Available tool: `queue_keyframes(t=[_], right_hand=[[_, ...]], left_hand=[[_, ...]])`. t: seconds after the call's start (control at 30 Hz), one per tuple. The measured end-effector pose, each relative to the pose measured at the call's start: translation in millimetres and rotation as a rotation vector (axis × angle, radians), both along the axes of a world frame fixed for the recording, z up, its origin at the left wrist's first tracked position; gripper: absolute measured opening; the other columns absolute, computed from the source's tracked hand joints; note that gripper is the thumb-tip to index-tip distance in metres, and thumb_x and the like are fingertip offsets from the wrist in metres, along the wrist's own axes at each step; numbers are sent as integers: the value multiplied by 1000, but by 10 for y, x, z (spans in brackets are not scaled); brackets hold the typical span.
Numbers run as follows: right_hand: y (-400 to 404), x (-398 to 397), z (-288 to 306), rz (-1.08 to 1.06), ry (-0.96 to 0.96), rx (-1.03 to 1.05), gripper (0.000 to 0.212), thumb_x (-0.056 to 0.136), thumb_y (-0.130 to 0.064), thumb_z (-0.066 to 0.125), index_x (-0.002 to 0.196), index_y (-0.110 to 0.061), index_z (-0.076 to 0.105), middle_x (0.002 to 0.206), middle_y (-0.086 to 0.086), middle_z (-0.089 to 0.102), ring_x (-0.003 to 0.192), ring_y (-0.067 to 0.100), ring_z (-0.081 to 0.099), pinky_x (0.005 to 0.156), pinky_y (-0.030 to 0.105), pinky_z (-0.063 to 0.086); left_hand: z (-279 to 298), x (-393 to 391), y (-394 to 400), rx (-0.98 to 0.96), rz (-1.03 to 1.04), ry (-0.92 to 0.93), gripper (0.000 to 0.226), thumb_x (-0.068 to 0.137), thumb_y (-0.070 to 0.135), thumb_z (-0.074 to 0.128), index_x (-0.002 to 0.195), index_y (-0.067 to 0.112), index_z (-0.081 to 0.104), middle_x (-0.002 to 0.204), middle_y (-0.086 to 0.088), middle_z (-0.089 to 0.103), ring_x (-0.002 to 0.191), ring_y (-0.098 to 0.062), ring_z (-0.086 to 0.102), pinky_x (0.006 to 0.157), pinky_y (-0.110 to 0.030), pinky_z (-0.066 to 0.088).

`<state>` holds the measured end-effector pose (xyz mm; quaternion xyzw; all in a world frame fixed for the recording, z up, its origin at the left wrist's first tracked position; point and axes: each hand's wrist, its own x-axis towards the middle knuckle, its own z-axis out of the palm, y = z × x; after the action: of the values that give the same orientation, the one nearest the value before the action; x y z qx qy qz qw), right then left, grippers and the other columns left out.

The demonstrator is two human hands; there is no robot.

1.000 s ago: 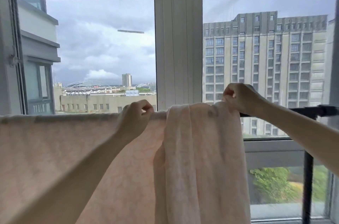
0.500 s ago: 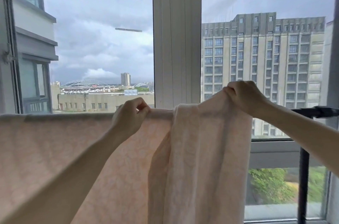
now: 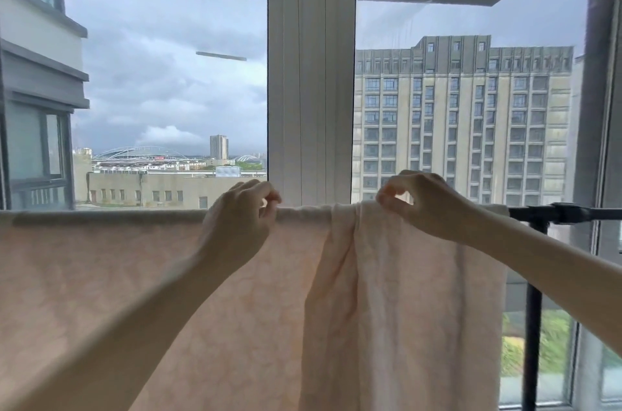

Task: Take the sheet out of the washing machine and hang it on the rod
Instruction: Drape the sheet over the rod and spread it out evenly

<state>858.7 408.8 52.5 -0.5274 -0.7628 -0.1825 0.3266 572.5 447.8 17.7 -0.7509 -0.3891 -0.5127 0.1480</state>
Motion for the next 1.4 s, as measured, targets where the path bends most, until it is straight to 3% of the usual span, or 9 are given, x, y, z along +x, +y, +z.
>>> queue_keyframes(t=[0.1, 0.3, 0.4, 0.47, 0.67, 0.9, 1.07, 1.27, 1.4], right_hand=[[31, -219, -73, 61, -6, -61, 23, 94, -40, 53, 103, -23, 64, 98, -10, 61, 89, 6, 57, 74, 23, 44], [-42, -170, -164, 43, 78, -97, 29, 94, -15, 39, 112, -19, 61, 105, -8, 63, 95, 9, 59, 85, 28, 48], [-78, -39, -214, -2, 85, -106, 13, 90, -15, 46, 89, -23, 57, 82, -7, 65, 72, 12, 62, 62, 29, 49], [-90, -8, -256, 22, 102, -67, 12, 89, -19, 55, 79, -23, 60, 71, -7, 64, 67, 14, 62, 62, 33, 48], [-89, -11, -276, 29, 249, 207, 16, 85, -5, 67, 89, -17, 78, 79, -9, 74, 70, -3, 62, 70, -1, 40], [76, 187, 64, -104, 351, 227, 25, 92, -4, 49, 76, -7, 68, 73, 5, 69, 71, 17, 62, 60, 8, 37], [100, 621, 195, -276, 232, 85, 20, 91, -5, 50, 85, -5, 70, 85, 12, 71, 81, 26, 65, 76, 33, 53], [-109, 555, 45, -213, 142, -28, 17, 87, -6, 56, 93, -15, 70, 92, 0, 70, 88, 18, 65, 83, 35, 53], [-221, 463, -160, -315, 141, 106, 13, 90, -35, 58, 84, -25, 54, 80, -8, 61, 73, 16, 60, 70, 39, 54]], left_hand=[[-10, 173, -43, 88, -112, 190, 6, 88, 21, 68, 93, 18, 71, 94, 10, 66, 85, -7, 60, 75, -26, 50], [-14, 211, 91, -72, -178, 80, 7, 85, 19, 72, 90, 22, 75, 86, 12, 64, 86, -8, 59, 78, -37, 52], [48, 207, 82, -150, -212, 33, 4, 84, 19, 72, 84, 22, 75, 82, 12, 63, 80, -4, 61, 78, -35, 52], [65, 238, 70, -163, -183, 23, 7, 87, 20, 69, 81, 23, 71, 82, 13, 62, 78, -2, 60, 76, -35, 51], [69, 358, 30, -143, -52, 50, 12, 94, 23, 58, 83, 27, 60, 85, 16, 57, 79, -7, 52, 68, -27, 39], [167, 326, 145, -165, -10, -47, 10, 93, 13, 57, 85, 18, 61, 84, 7, 58, 80, -16, 54, 69, -30, 40], [220, 113, 358, -222, 160, -297, 11, 89, 5, 57, 86, 9, 67, 89, -8, 68, 86, -23, 58, 72, -27, 34], [153, 280, 195, -148, 55, -80, 17, 85, 6, 61, 83, 22, 66, 88, 4, 67, 83, -18, 61, 80, -35, 51], [47, 438, 51, -181, -155, 59, 8, 83, 27, 62, 87, 30, 68, 86, 20, 64, 83, 2, 61, 78, -36, 53]])
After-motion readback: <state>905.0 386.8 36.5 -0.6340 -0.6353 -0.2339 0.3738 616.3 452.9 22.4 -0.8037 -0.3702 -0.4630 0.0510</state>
